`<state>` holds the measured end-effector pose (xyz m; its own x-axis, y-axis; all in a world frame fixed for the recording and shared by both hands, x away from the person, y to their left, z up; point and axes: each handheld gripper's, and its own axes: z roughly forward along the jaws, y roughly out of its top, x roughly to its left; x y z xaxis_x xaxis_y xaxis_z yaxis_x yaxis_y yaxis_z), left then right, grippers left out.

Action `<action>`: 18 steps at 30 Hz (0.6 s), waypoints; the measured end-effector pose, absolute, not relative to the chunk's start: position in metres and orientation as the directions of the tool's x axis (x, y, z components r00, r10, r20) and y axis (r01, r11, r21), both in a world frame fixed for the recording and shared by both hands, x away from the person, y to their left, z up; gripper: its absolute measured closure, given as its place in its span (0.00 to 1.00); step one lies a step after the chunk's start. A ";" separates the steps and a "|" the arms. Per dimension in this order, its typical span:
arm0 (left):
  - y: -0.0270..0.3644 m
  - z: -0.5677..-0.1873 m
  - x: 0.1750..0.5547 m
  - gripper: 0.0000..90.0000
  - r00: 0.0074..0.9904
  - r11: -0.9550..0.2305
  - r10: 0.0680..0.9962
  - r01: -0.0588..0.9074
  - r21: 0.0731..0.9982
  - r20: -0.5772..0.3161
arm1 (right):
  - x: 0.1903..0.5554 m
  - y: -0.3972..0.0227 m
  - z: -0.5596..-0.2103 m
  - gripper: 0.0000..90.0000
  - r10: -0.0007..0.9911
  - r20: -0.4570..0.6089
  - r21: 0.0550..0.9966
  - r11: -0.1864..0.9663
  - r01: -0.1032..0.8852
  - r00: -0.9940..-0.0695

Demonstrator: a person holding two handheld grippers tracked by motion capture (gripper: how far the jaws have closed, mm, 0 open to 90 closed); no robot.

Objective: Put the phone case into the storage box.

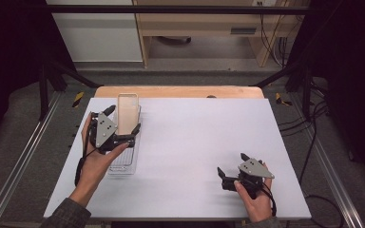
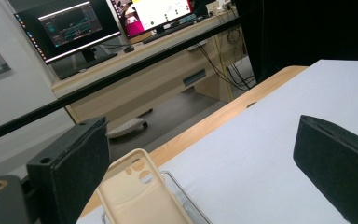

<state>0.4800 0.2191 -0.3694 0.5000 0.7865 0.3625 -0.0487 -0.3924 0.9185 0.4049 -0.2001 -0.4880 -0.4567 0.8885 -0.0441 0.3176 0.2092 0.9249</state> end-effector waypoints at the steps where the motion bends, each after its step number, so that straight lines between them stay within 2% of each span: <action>1: 0.219 -0.370 0.479 0.04 0.501 -0.390 0.787 -0.050 0.919 0.361 | 0.405 -0.200 -0.488 0.03 0.888 -0.047 0.925 0.211 0.316 -0.457; 18: 0.232 -0.372 0.467 0.04 0.503 -0.334 0.802 -0.069 0.940 0.322 | 0.405 -0.199 -0.488 0.03 0.886 -0.048 0.924 0.214 0.316 -0.460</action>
